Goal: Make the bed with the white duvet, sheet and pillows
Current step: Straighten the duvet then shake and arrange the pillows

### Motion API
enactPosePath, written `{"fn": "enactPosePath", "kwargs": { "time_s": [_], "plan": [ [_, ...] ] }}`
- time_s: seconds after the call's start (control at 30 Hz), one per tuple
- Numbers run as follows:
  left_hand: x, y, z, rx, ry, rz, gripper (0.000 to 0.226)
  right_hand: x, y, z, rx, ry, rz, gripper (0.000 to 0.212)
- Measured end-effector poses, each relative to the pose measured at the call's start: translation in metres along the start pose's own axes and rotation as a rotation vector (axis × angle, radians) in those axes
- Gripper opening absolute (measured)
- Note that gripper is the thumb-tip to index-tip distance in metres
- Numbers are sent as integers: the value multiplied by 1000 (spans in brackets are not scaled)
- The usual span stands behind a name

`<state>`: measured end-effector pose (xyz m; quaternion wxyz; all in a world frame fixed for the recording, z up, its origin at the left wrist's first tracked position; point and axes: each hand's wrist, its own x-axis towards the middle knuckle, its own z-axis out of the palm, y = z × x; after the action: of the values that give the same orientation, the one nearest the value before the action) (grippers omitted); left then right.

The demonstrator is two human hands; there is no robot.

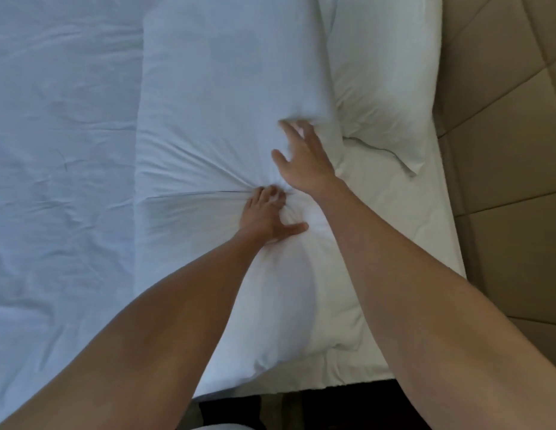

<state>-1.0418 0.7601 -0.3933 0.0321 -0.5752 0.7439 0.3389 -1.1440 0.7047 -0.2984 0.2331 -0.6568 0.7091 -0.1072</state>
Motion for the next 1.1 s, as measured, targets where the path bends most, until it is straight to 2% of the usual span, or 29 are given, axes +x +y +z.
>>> {"fn": "enactPosePath", "kwargs": {
  "time_s": [0.13, 0.23, 0.3, 0.37, 0.4, 0.47, 0.5, 0.53, 0.57, 0.63, 0.7, 0.77, 0.8, 0.87, 0.9, 0.93, 0.97, 1.03, 1.1],
  "plan": [
    [23, 13, 8, 29, -63, -16, 102, 46, 30, 25, -95, -338, 168, 90],
    [37, 13, 0, -45, -148, -33, 94, 74, 38, 35, -51, -401, 229, 111],
    [42, 9, -16, -158, -243, -62, 90, 89, 32, 37, -36, -445, 261, 112],
    [40, 0, -36, -335, -273, -68, 72, 105, 30, 40, -11, -492, 317, 116],
    [36, -9, -48, -408, -189, -48, 59, 113, 29, 43, 5, -510, 346, 120],
    [30, -36, -75, -524, 227, -50, 47, 124, 26, 50, 28, -501, 390, 122],
    [33, -55, -90, -514, 464, -74, 51, 127, 25, 53, 29, -481, 404, 120],
    [38, -75, -106, -436, 620, -116, 60, 130, 25, 55, 37, -461, 410, 117],
    [46, -93, -122, -310, 655, -186, 72, 132, 27, 57, 48, -451, 414, 115],
    [66, -122, -146, -160, 525, -330, 94, 136, 30, 60, 74, -441, 434, 116],
    [86, -129, -152, -142, 381, -388, 102, 140, 21, 59, 120, -370, 505, 117],
    [102, -123, -147, -121, 293, -375, 103, 136, -3, 56, 109, -156, 517, 107],
    [107, -118, -144, -102, 253, -354, 101, 132, -18, 53, 40, 1, 428, 99],
    [112, -111, -143, -69, 182, -304, 94, 134, -42, 48, -136, 295, 86, 81],
    [113, -107, -146, -44, 146, -287, 88, 141, -51, 47, -216, 327, -66, 73],
    [114, -105, -150, -18, 104, -277, 81, 151, -55, 46, -272, 276, -140, 69],
    [116, -104, -154, -5, 55, -269, 73, 162, -55, 47, -308, 176, -131, 68],
    [122, -106, -161, -6, -17, -237, 58, 183, -44, 47, -376, -19, 12, 74],
    [135, -111, -171, 76, 19, -173, 52, 204, -26, 42, -415, -110, 161, 85]
  ]
}}
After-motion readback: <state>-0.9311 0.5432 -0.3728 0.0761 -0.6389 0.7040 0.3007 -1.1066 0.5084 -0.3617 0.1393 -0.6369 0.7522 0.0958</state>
